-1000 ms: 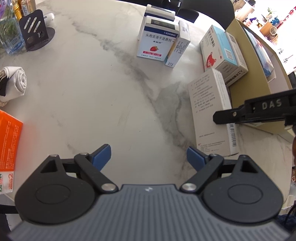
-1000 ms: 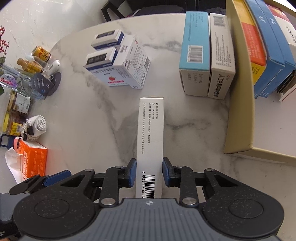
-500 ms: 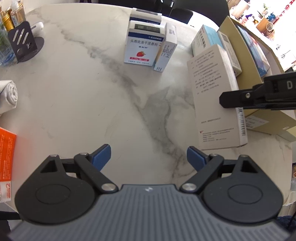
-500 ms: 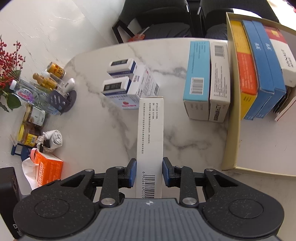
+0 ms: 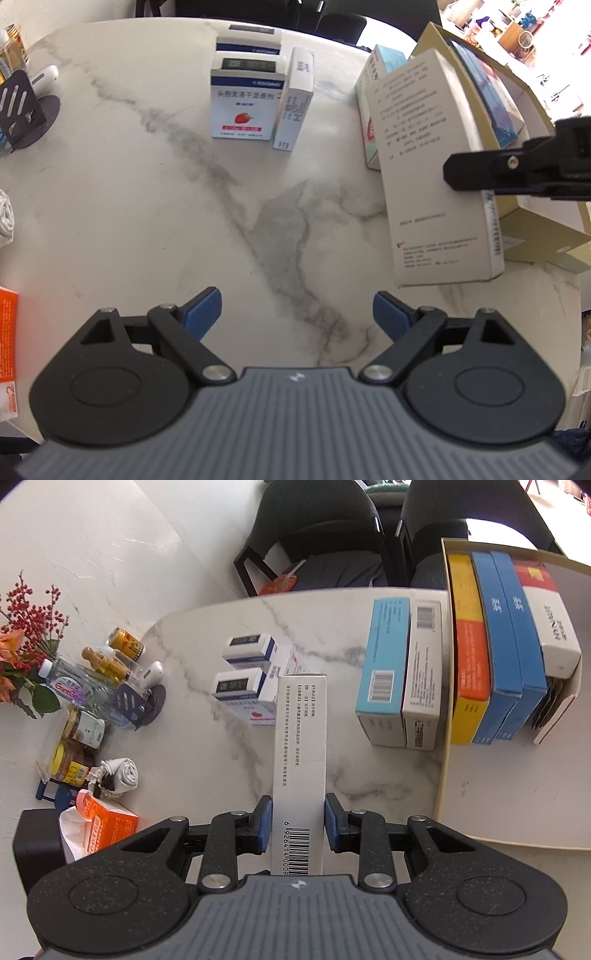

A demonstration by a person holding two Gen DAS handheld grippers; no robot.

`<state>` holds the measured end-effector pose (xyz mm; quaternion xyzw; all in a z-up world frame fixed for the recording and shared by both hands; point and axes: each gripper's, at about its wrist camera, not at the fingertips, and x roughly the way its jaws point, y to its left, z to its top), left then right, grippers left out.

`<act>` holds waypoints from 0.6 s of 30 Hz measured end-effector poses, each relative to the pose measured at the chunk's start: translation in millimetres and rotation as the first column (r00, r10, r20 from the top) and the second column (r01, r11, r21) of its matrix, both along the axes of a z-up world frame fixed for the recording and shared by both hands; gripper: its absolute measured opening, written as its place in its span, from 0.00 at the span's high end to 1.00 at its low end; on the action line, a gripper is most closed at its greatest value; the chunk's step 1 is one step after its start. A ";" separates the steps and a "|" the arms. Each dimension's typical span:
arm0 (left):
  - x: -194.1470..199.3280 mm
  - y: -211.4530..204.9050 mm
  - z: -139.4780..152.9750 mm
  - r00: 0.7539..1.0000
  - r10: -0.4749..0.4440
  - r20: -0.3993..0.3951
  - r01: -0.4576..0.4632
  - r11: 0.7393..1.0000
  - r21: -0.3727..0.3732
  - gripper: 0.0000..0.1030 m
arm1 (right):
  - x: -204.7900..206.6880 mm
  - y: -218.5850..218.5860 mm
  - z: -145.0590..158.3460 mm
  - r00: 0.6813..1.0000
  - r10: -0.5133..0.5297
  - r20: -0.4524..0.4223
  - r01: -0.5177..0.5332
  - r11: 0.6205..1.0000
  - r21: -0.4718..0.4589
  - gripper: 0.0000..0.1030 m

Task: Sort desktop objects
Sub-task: 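Carry the long white box upright with the right tool to the shoe box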

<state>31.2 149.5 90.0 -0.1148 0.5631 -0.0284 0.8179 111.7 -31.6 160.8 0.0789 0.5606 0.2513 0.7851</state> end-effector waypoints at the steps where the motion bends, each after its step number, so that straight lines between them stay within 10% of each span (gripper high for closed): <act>1: 0.8 -1.1 0.4 1.000 -0.002 0.001 0.002 1.000 0.001 0.12 | 0.5 -2.2 2.1 1.000 -0.002 0.004 0.002 1.000 0.005 0.69; 18: 19.3 -32.5 3.4 1.000 -0.021 0.022 0.021 1.000 0.009 0.09 | 5.9 -49.5 33.5 0.995 -0.040 0.088 0.034 0.997 0.066 0.69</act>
